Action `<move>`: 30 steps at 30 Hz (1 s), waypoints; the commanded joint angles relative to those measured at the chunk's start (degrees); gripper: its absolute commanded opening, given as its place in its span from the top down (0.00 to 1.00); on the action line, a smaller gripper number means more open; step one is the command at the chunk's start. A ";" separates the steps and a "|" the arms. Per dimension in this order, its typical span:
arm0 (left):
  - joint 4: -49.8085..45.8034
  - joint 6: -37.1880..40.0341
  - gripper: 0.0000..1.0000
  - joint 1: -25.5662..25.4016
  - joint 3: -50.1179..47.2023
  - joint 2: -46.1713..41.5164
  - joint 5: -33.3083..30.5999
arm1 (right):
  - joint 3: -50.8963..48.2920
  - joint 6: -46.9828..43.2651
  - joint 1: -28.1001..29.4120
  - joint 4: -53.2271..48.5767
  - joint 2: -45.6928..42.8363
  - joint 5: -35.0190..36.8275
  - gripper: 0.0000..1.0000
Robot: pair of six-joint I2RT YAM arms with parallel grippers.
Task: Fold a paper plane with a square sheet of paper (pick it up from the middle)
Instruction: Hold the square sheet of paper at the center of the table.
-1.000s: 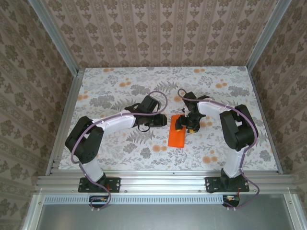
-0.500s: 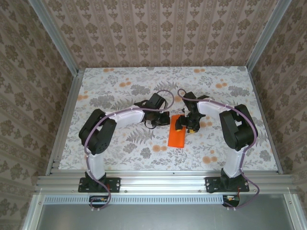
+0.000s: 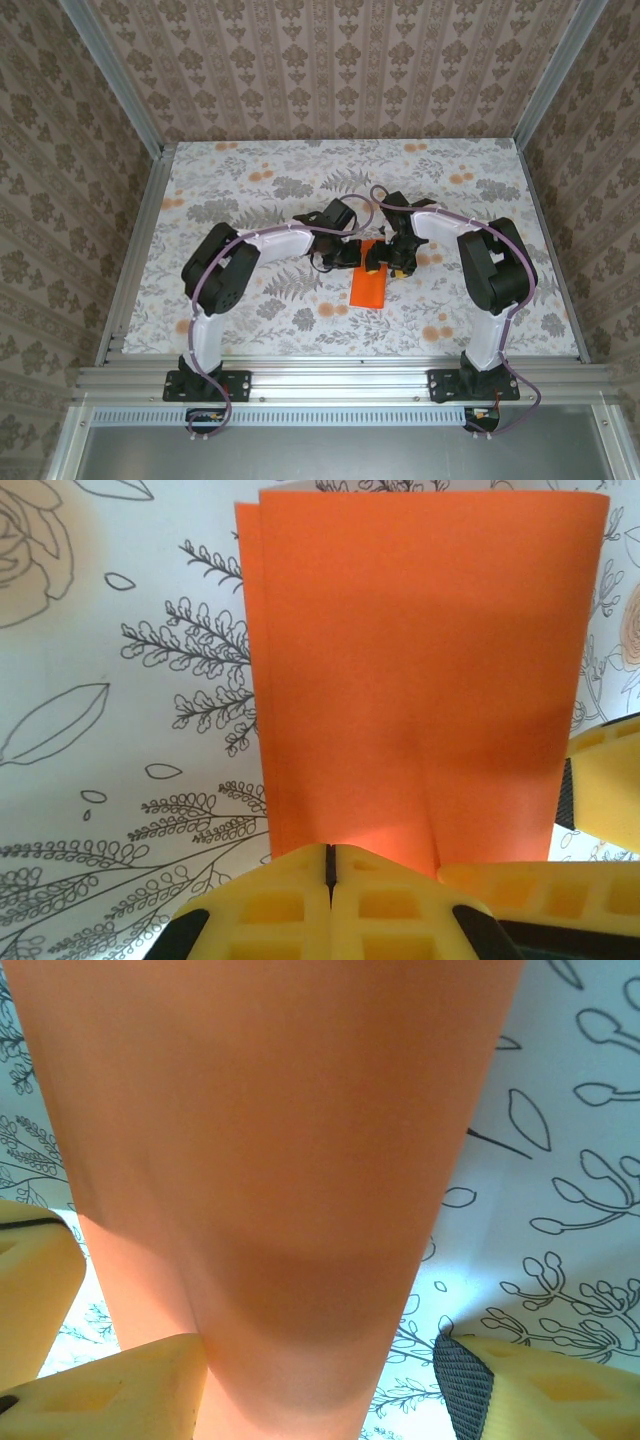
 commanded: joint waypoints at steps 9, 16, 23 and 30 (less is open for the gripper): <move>-3.96 -0.30 1.00 -0.49 2.88 3.26 0.45 | -1.09 0.39 0.76 2.31 4.32 2.12 0.34; -4.40 0.16 1.00 -0.74 2.33 3.98 -0.23 | -1.14 0.62 0.76 2.31 4.02 2.12 0.33; -5.09 0.86 1.00 -0.75 2.04 4.16 -0.93 | -1.45 1.90 0.37 3.18 -2.24 1.16 0.28; -5.49 1.55 1.00 -0.81 2.32 4.44 -1.11 | -4.73 4.06 -2.43 5.36 -13.74 -1.34 0.26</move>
